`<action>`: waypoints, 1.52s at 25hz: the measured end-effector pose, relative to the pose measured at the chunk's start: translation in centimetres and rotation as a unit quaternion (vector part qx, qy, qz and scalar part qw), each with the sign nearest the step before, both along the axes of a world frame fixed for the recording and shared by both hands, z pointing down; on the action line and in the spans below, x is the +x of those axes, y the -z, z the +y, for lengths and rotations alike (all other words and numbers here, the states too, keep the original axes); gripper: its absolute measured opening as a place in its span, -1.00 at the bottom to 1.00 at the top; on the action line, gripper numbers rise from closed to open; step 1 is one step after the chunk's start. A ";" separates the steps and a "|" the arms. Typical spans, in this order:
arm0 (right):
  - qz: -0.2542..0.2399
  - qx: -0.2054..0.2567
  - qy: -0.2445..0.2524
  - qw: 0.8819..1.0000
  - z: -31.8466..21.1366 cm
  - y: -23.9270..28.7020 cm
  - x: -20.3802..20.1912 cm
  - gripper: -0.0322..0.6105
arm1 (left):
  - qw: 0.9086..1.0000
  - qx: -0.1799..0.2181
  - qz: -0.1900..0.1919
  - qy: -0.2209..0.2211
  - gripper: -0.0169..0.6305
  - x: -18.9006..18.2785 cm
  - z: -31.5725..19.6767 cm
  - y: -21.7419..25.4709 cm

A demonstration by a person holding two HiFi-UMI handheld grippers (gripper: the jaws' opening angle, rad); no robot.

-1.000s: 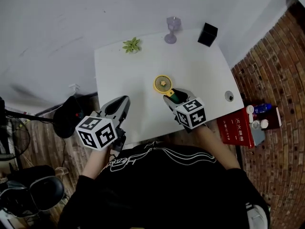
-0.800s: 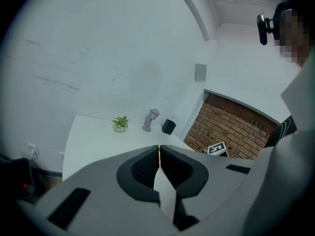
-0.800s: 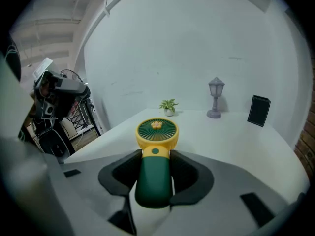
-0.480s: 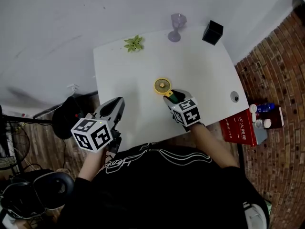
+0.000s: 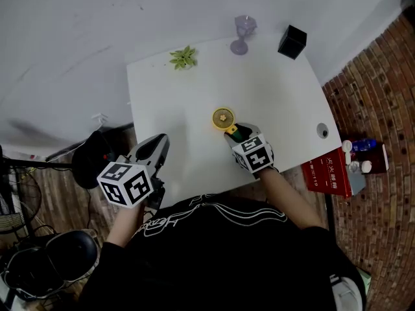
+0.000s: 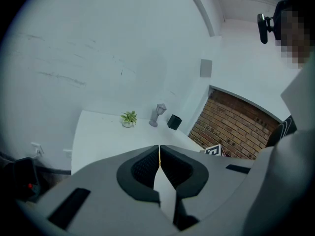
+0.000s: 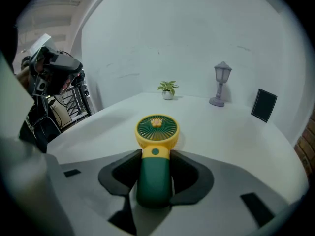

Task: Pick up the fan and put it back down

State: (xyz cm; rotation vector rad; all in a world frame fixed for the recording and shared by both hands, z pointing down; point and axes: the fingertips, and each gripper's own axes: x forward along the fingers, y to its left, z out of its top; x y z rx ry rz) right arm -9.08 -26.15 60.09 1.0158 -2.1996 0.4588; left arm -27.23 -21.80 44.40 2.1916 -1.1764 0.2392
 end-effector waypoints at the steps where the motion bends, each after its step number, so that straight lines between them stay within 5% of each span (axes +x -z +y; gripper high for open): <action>1: 0.001 -0.001 -0.001 1.000 0.0 -0.1 0.0 -0.34 | 1.000 0.000 0.000 0.001 -0.84 0.0 0.1 0.0; 11: -0.011 -0.012 0.006 1.000 0.6 -0.1 -0.2 -0.16 | 1.000 0.010 -0.007 0.003 -0.84 1.4 1.5 0.7; 17: -0.050 -0.005 0.000 0.999 2.0 1.5 1.1 0.06 | 1.000 0.015 -0.012 0.011 -0.84 2.9 3.6 1.4; 23: -0.134 0.016 0.010 0.991 5.2 8.0 2.7 0.06 | 1.000 0.025 -0.005 0.006 -0.84 6.3 6.7 3.4; 29: -0.261 0.033 0.034 0.964 9.5 17.2 3.6 -0.25 | 0.999 0.034 0.003 -0.001 -0.84 9.4 9.7 5.2; 38: -0.256 0.113 0.087 0.956 15.1 24.3 7.1 -0.89 | 0.997 0.065 0.021 -0.036 -0.84 14.9 12.7 8.5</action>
